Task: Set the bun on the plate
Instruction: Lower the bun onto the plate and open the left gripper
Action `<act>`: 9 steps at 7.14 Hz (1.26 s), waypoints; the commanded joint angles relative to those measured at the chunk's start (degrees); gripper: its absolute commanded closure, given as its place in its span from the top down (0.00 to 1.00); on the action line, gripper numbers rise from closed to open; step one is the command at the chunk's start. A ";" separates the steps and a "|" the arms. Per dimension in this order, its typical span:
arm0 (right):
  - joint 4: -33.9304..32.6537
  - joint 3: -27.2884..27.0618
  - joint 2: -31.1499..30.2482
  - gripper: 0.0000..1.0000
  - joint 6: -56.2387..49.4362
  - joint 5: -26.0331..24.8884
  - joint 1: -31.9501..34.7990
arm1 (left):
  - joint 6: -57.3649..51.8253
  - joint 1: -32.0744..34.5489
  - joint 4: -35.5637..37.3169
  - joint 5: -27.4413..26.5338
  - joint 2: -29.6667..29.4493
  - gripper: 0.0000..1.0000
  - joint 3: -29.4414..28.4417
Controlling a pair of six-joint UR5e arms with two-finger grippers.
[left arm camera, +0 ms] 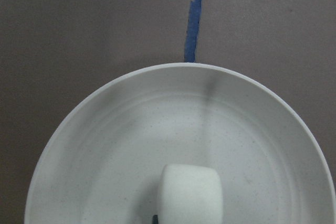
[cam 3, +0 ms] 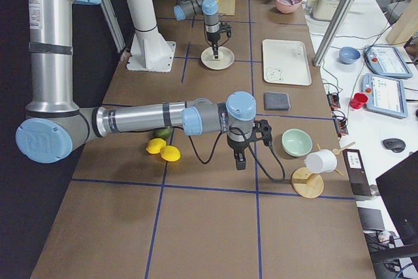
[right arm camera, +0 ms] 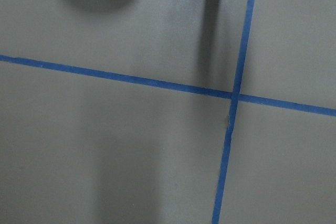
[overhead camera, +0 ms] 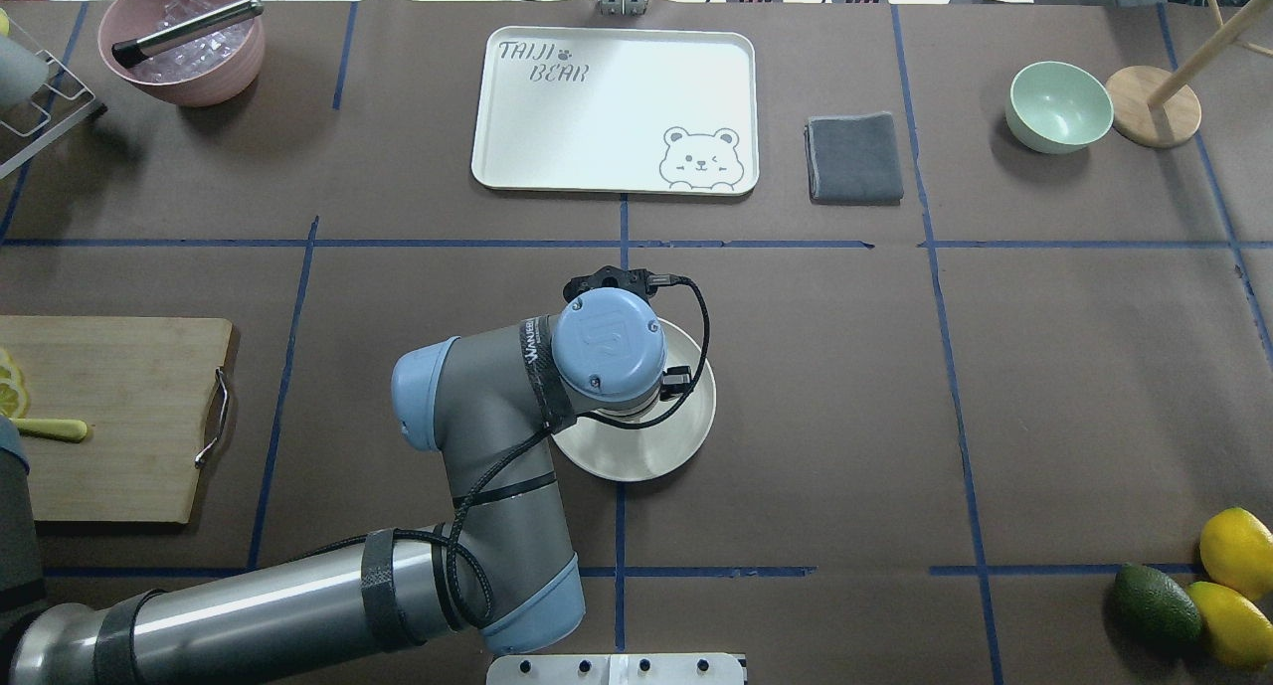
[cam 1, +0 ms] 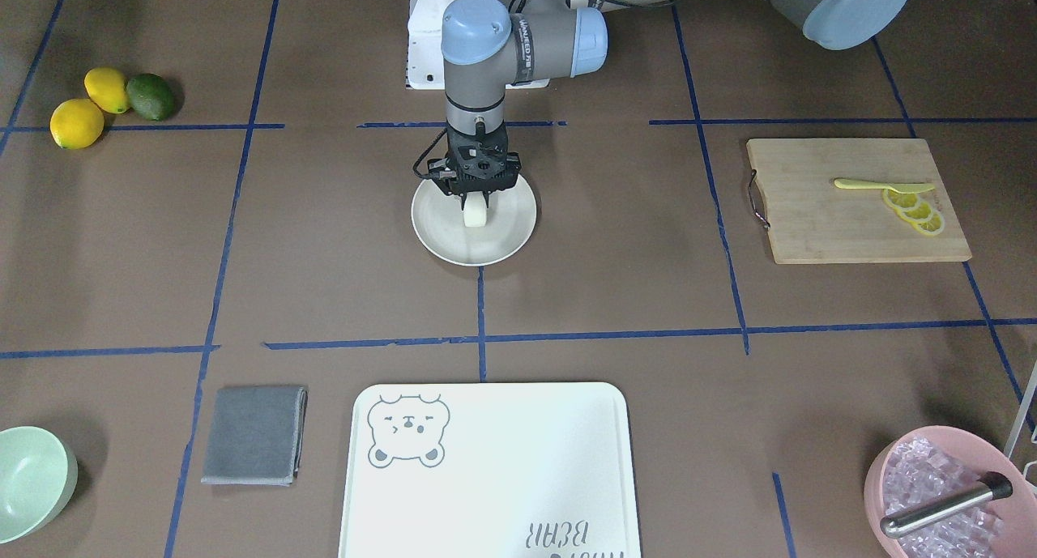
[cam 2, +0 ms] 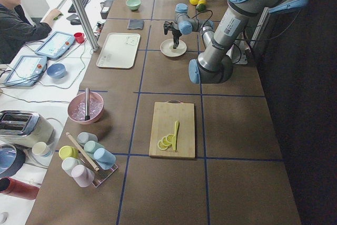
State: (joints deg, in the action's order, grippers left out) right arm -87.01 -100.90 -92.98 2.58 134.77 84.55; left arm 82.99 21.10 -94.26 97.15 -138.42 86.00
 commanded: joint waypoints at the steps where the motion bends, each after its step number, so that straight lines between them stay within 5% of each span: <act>1: 0.00 0.09 0.00 1.00 0.06 0.06 0.00 | -0.63 0.00 -0.13 -0.03 0.17 0.77 0.04; 3: 0.00 0.09 0.00 1.00 0.06 -0.03 0.00 | -1.86 0.17 0.21 -0.03 0.35 0.99 1.01; 6: 0.09 1.66 0.00 1.00 0.06 0.06 0.00 | -10.42 5.86 7.11 1.28 8.06 1.00 15.55; 9: 0.00 3.07 -0.35 1.00 -6.13 0.06 2.27 | -28.77 22.00 17.09 16.89 15.68 1.00 22.70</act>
State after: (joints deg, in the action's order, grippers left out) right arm -86.95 -98.66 -93.15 0.45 134.80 85.39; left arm 62.48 36.53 -79.30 108.36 -127.02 106.10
